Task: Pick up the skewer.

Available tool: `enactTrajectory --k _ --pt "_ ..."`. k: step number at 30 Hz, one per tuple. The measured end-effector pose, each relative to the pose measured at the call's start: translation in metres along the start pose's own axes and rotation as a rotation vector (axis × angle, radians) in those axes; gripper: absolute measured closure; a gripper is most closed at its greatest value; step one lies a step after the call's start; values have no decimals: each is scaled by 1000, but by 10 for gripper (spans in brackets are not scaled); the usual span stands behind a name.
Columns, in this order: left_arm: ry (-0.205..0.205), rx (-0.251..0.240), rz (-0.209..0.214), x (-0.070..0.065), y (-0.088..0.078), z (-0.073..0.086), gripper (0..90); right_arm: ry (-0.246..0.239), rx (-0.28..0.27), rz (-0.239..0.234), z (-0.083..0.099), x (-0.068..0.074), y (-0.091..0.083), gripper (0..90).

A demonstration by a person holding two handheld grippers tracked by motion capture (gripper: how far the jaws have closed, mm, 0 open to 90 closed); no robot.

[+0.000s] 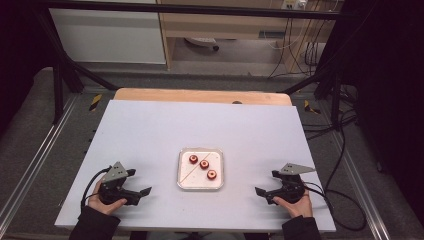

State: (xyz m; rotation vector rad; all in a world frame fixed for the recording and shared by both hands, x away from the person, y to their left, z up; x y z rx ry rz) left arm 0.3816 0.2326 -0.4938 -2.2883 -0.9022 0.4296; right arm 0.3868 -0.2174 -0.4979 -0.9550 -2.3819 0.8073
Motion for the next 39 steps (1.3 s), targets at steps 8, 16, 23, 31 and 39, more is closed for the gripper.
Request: enactTrajectory --k 8,16,23,31,39 --pt "6 -1 0 -2 1 -3 74 2 3 6 0 0 -1 6" --pt "15 -1 1 -7 2 -7 73 0 -5 10 -1 -1 -2 6" --pt "27 7 7 -13 6 -11 70 -3 -2 12 -1 -1 -2 6" --pt "29 9 19 -23 10 -21 69 0 -4 13 -1 -1 -2 6" --pt "34 23 14 -32 15 -32 69 0 -3 12 -1 0 -3 6"
Point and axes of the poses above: each handheld gripper's, and its own axes: y roughly forward along the jaws, z roughly out of its underside, x roughly to its left, the point moved 7 cm from there along y, roughly forward along the jaws, and after that the axes turned 5 degrees about x, right-handed, at the moved point
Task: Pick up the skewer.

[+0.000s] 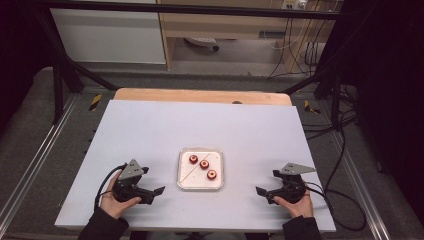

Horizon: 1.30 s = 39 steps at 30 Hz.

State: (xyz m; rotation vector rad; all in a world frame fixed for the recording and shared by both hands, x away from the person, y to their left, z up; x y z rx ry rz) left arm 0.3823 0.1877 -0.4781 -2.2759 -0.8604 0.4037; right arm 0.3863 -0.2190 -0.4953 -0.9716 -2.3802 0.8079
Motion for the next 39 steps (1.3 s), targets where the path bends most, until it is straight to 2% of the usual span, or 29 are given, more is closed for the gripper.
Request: enactTrajectory --k 14,22,26,30,37,39 --pt "33 27 -5 -17 15 -31 79 -6 2 8 0 0 -1 6" --pt "41 57 -20 -29 34 -49 143 -8 2 7 0 1 0 6" --pt "47 76 -24 -34 45 -56 193 -9 2 8 0 0 0 6" --pt "47 102 -38 -37 57 -60 292 -12 3 8 0 1 0 6" --pt "33 143 -62 -36 70 -55 461 -9 3 7 0 1 0 6" --pt "20 137 -61 -36 71 -54 515 -9 3 6 0 1 0 6"
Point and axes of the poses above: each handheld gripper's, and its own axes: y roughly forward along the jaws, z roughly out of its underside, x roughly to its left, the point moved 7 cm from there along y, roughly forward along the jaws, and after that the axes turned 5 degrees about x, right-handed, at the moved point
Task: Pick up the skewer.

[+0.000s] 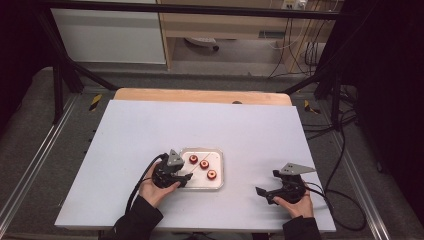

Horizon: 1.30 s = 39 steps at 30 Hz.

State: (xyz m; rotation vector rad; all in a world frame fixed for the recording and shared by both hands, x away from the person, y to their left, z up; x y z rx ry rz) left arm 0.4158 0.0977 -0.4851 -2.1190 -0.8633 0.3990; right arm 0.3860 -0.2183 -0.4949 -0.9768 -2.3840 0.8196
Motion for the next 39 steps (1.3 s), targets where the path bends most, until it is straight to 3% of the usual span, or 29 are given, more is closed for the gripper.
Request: enactTrajectory --k 17,27,39 --pt "-35 -12 -4 -4 10 4 789 -2 2 0 0 0 0 6" --pt "-44 -19 -27 -6 11 5 847 0 0 -3 0 0 0 7" --pt "-64 -36 -19 -6 11 6 884 -4 4 -5 0 0 0 7"
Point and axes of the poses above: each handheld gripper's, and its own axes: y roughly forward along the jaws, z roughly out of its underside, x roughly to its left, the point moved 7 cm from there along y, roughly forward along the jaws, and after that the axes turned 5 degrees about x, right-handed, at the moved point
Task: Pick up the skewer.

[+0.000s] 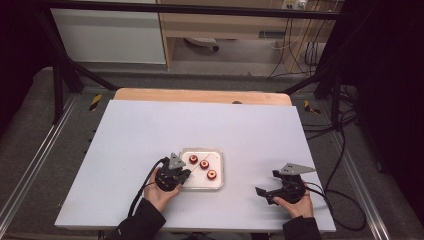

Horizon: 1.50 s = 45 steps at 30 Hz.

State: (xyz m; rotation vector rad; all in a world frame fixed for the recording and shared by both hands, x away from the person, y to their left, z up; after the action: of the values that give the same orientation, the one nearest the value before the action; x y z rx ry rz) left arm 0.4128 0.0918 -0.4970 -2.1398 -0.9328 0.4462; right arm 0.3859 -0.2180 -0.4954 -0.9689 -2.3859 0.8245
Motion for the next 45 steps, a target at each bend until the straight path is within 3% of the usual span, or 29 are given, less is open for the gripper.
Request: enactTrajectory --k 18,27,35,38,45 --pt "-9 -80 34 4 -16 -7 886 -4 0 5 0 1 0 7" --pt "11 -85 74 1 -26 -12 885 -26 3 7 -4 5 0 5" --pt "52 -77 99 -3 -34 -16 886 -78 8 32 -13 13 0 5" --pt "59 -75 112 -4 -37 -18 886 -112 31 61 -15 16 4 5" --pt "96 -64 120 -7 -40 -22 886 -177 67 78 -22 27 11 9"
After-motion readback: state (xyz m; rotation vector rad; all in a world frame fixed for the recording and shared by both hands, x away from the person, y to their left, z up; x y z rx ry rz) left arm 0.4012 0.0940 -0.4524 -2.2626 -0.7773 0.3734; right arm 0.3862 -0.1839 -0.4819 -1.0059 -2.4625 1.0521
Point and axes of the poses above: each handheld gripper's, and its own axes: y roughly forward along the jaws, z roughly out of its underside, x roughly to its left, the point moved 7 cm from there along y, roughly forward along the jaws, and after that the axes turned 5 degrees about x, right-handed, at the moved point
